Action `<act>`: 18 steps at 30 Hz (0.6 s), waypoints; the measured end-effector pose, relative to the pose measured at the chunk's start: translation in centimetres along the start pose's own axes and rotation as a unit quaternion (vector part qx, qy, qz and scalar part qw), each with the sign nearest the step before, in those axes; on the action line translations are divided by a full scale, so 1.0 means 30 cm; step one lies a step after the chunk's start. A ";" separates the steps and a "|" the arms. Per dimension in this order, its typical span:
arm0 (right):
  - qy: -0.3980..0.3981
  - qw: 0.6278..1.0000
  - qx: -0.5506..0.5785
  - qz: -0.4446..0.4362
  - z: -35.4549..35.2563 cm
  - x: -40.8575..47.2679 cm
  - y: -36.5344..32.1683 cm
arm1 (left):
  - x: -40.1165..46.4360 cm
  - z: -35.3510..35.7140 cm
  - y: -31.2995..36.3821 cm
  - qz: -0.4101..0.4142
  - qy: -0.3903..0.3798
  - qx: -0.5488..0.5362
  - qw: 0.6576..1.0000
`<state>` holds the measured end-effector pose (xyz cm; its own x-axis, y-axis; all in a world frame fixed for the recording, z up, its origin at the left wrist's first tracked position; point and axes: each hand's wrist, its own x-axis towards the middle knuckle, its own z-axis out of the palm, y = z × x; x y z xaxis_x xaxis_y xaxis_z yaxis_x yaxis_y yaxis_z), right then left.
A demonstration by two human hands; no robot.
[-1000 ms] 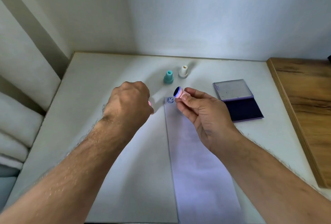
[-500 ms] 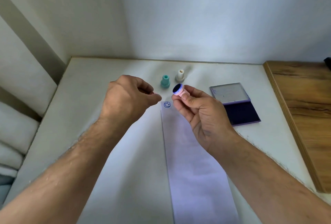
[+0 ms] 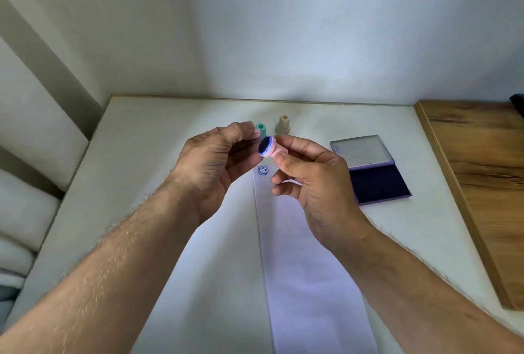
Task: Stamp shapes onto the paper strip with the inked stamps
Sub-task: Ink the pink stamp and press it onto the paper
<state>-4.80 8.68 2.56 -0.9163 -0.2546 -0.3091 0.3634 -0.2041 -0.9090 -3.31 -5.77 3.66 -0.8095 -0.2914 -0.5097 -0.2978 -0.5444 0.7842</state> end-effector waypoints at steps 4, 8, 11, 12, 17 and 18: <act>0.009 1.000 -0.017 -0.015 -0.003 0.003 0.003 | -0.001 -0.003 -0.003 0.001 -0.026 0.027 0.999; 0.024 0.999 -0.035 -0.025 -0.007 0.009 0.008 | -0.004 -0.003 -0.009 0.001 -0.040 0.031 0.999; 0.031 0.998 -0.048 -0.039 -0.010 0.013 0.011 | -0.001 -0.004 -0.011 0.002 -0.047 0.042 0.998; 0.034 0.997 -0.054 -0.044 -0.011 0.013 0.012 | 0.000 -0.004 -0.013 0.004 -0.049 0.049 0.998; 0.054 0.987 -0.121 -0.095 -0.016 0.007 0.019 | 0.002 -0.003 -0.021 0.012 -0.059 0.071 0.996; 0.062 0.981 -0.146 -0.112 -0.018 0.006 0.019 | 0.001 -0.002 -0.021 0.013 -0.060 0.074 0.995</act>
<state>-4.85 9.03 1.82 -0.9876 -0.1137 -0.1082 0.1039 0.0430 -0.9937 -3.12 -5.48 3.13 -0.8701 -0.2024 -0.4495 -0.3401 -0.4136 0.8446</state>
